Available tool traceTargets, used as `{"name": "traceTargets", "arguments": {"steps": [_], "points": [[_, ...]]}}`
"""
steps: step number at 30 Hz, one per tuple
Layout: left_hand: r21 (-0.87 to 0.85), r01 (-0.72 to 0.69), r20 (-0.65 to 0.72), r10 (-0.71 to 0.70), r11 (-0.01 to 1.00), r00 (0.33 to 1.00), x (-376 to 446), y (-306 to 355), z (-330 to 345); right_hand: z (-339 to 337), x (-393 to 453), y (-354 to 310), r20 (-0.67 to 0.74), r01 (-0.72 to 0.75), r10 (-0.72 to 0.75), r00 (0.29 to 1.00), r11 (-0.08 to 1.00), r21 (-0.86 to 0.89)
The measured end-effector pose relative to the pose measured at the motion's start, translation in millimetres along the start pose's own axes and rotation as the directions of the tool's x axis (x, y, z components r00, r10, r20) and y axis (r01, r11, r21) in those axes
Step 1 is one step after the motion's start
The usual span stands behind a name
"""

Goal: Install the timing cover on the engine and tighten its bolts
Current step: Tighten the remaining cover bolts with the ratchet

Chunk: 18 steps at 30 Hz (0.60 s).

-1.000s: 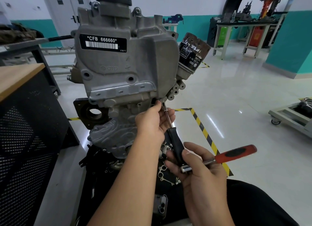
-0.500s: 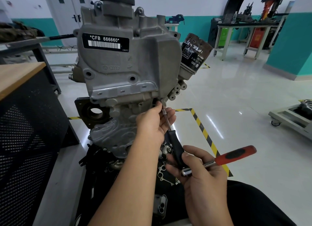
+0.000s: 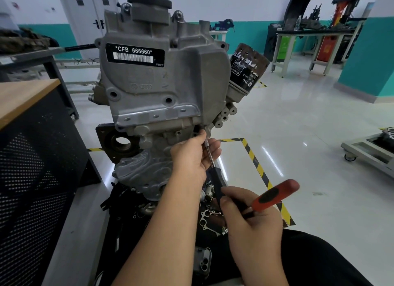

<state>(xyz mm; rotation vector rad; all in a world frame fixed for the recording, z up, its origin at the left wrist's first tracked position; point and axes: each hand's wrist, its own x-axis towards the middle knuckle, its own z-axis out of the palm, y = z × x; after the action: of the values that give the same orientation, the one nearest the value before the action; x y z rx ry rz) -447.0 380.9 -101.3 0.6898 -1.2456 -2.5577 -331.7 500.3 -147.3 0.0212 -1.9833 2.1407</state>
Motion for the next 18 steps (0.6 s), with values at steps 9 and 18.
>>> {"name": "traceTargets", "arguments": {"steps": [9, 18], "points": [[0.061, -0.051, -0.005, 0.051, 0.997, 0.999, -0.4, 0.2, -1.4, -1.8, 11.3, -20.3, 0.092, -0.173, 0.163, 0.982, 0.978, 0.112], [0.046, 0.196, 0.302, -0.201, 0.979, 0.932, -47.7, -9.6, -17.2, -9.7, 42.0, -43.8, 0.558, -0.729, 0.539, 0.631, 0.168, 0.663]]}}
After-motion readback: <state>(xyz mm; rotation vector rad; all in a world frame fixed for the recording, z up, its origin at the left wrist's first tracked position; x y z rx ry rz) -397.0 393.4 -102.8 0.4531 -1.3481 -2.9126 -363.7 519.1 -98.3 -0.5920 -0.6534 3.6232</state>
